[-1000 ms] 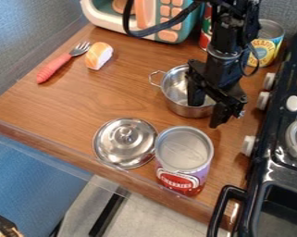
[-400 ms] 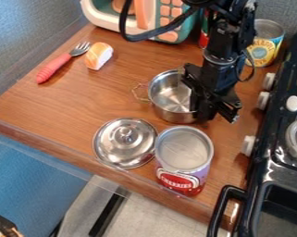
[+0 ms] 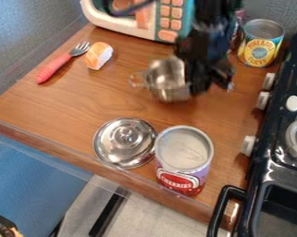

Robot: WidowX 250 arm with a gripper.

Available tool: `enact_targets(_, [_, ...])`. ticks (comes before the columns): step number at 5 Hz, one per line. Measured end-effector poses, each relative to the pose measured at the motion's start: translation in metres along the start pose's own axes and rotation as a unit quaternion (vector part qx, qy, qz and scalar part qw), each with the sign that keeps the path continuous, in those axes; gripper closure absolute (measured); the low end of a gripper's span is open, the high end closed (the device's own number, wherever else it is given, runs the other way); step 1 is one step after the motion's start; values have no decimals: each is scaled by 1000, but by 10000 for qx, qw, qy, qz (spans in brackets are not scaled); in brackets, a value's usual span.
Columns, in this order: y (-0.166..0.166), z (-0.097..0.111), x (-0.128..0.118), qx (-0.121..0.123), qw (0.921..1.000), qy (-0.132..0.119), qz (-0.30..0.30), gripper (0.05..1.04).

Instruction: Moved the silver plate towards left side

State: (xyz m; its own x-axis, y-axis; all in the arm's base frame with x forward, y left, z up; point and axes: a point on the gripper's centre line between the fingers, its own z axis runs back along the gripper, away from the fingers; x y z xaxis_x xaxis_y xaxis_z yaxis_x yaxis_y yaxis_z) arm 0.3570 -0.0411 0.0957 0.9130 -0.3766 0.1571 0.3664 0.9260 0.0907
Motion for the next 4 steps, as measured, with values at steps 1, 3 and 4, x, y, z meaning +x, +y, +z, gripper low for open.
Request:
enact_targets(1, [35, 31, -32, 156, 9976, -104, 660, 1006])
enact_targets(3, [74, 24, -112, 15, 9881, 311, 1507, 1009])
enact_targets(4, [87, 12, -136, -31, 9832, 416, 1776, 1009])
